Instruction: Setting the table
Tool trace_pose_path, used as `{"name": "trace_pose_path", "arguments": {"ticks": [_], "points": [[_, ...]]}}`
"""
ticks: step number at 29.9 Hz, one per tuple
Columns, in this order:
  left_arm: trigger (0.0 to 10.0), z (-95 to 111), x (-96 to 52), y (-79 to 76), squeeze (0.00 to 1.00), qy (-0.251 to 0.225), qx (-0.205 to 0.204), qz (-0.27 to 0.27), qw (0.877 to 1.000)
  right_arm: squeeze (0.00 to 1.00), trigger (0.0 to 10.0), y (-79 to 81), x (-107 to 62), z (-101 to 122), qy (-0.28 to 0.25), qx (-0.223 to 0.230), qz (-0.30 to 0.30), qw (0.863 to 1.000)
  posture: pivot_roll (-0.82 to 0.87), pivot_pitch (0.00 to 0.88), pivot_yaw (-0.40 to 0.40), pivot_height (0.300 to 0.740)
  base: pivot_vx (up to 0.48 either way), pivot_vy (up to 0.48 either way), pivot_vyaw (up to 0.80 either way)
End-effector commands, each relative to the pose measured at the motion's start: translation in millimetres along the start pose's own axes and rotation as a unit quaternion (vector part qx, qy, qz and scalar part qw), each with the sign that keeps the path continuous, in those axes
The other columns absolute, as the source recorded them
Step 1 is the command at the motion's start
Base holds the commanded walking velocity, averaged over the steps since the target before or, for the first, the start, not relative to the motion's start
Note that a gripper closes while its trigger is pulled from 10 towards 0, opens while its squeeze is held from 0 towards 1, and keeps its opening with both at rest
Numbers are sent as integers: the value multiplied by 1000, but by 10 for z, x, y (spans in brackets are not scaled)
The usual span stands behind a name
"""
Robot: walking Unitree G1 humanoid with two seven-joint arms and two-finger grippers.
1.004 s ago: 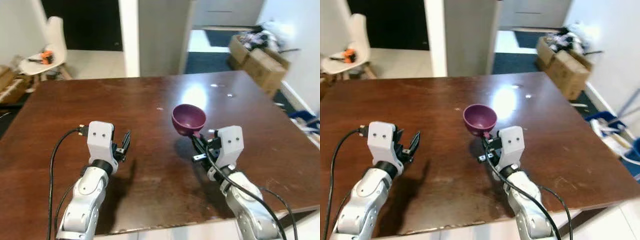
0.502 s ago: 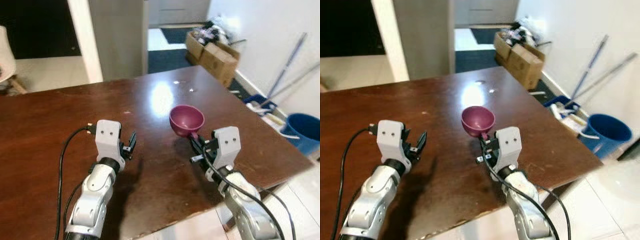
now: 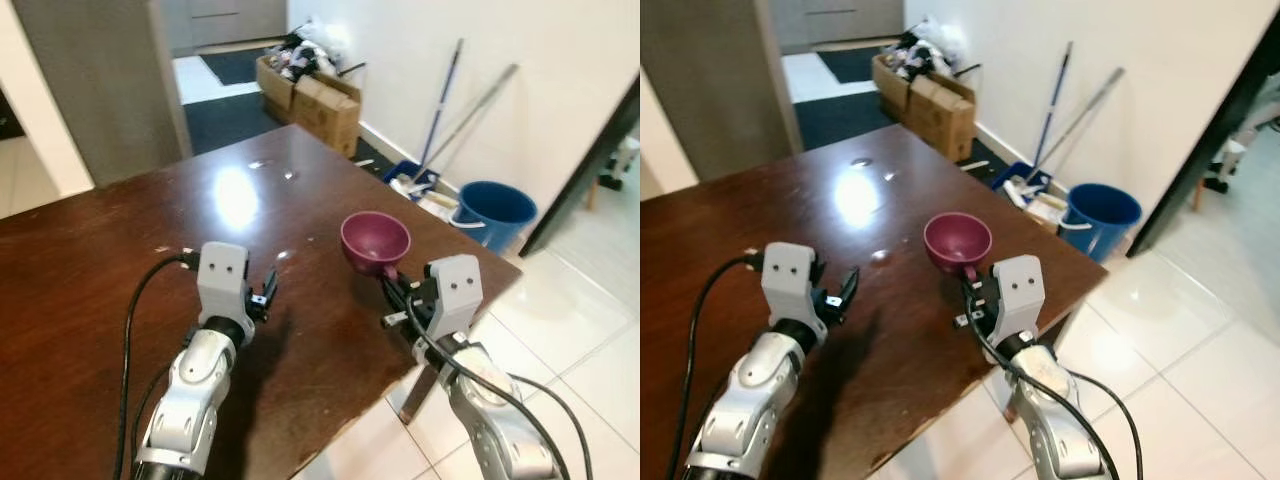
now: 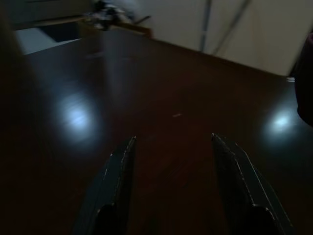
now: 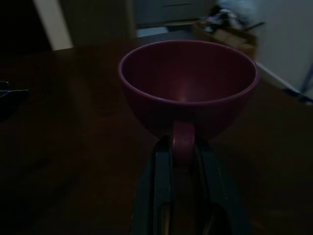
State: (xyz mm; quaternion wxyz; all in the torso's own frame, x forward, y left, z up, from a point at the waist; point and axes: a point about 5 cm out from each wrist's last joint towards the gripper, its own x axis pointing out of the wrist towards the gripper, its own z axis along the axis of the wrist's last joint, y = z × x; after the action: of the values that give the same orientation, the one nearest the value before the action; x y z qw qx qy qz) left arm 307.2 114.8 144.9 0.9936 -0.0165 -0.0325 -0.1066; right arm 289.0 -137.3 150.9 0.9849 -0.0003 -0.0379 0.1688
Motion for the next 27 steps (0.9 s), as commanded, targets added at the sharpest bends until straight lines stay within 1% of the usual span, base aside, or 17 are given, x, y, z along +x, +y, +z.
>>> {"name": "trace_pose_path", "arguments": {"ticks": [1, 7, 27], "points": [[10000, -33, -1, -33, 0, 5, 4, -6, 1000, 0, 10000, -23, -22, -6, 0, -1, -6, 1000, -129, 0, 65, 740, 0, 0, -800], [10000, -40, 2, -54, 0, 7, 3, -12, 1000, 0, 10000, -20, -16, -4, 0, -1, -4, 1000, -129, 0, 65, 740, 0, 0, -800], [10000, -29, 21, -53, 0, 3, 1, -14, 1000, 0, 10000, -22, 4, 0, -2, -4, -2, 1000, -128, 0, 65, 740, 0, 0, -800]]}}
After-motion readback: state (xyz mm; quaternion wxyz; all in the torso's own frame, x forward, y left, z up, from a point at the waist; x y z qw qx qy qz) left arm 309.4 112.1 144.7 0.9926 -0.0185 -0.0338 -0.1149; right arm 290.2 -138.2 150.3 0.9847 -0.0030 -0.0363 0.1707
